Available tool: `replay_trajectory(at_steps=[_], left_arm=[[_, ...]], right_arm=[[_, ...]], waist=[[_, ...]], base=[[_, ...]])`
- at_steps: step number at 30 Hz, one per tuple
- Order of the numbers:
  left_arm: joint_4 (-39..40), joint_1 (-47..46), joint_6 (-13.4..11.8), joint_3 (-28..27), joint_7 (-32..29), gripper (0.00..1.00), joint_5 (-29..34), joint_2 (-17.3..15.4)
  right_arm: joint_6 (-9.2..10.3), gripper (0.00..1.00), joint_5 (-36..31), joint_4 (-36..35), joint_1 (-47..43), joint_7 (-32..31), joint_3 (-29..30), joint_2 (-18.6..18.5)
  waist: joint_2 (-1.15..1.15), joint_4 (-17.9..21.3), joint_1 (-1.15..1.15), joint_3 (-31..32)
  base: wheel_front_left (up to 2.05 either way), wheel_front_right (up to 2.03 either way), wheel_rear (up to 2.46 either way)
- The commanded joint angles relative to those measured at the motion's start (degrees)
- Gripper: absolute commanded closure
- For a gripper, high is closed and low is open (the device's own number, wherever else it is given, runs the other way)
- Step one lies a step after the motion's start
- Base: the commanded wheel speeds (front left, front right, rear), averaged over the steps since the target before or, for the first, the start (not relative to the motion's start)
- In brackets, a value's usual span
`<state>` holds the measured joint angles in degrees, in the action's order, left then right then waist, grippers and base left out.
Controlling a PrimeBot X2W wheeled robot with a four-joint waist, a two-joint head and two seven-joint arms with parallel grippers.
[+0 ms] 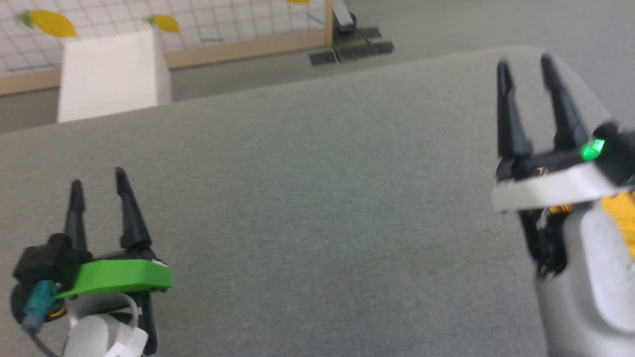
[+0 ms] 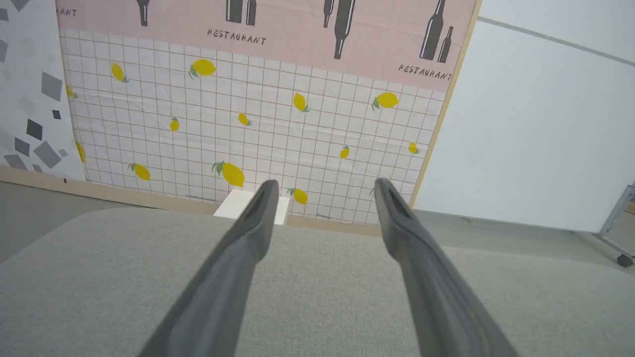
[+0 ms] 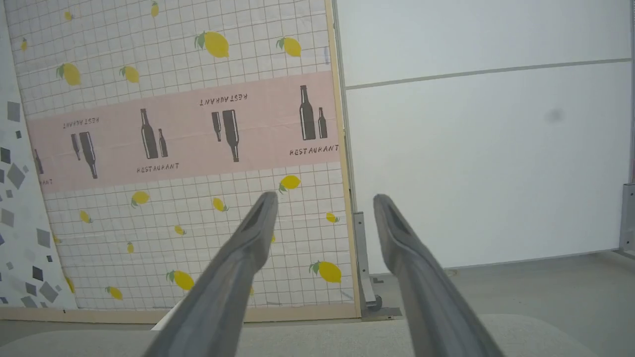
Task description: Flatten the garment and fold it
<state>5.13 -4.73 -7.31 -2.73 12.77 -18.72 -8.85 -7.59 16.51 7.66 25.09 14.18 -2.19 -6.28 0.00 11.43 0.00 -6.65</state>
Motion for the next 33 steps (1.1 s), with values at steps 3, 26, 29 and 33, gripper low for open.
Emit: replay_trajectory(at_steps=[3,26,29,33], left_arm=[[-1.8,1.0,0.4,1.2,0.6,0.0,0.2,0.9],[-8.5,2.6,0.5,3.8,-0.1,1.0,1.2,1.8],[-8.4,2.6,0.7,3.7,-0.4,1.0,1.7,1.9],[-8.3,2.7,0.9,3.7,-0.8,1.0,2.2,2.0]], right_arm=[[0.1,0.0,-1.4,0.3,-5.7,0.6,0.7,2.1],[0.01,1.0,-4.7,5.7,-15.0,-1.0,-1.0,3.2],[0.02,1.0,-5.0,5.4,-15.2,-1.4,-0.9,3.2],[0.02,1.0,-5.3,4.9,-15.5,-1.8,-0.8,3.2]], waist=[[0.0,-4.7,0.0,5.2],[0.0,-5.6,0.0,6.3],[0.0,-5.7,0.0,6.3],[0.0,-5.9,0.0,6.3]], base=[[0.0,0.0,0.0],[0.0,0.0,0.0],[0.0,0.0,0.0],[0.0,0.0,0.0]])
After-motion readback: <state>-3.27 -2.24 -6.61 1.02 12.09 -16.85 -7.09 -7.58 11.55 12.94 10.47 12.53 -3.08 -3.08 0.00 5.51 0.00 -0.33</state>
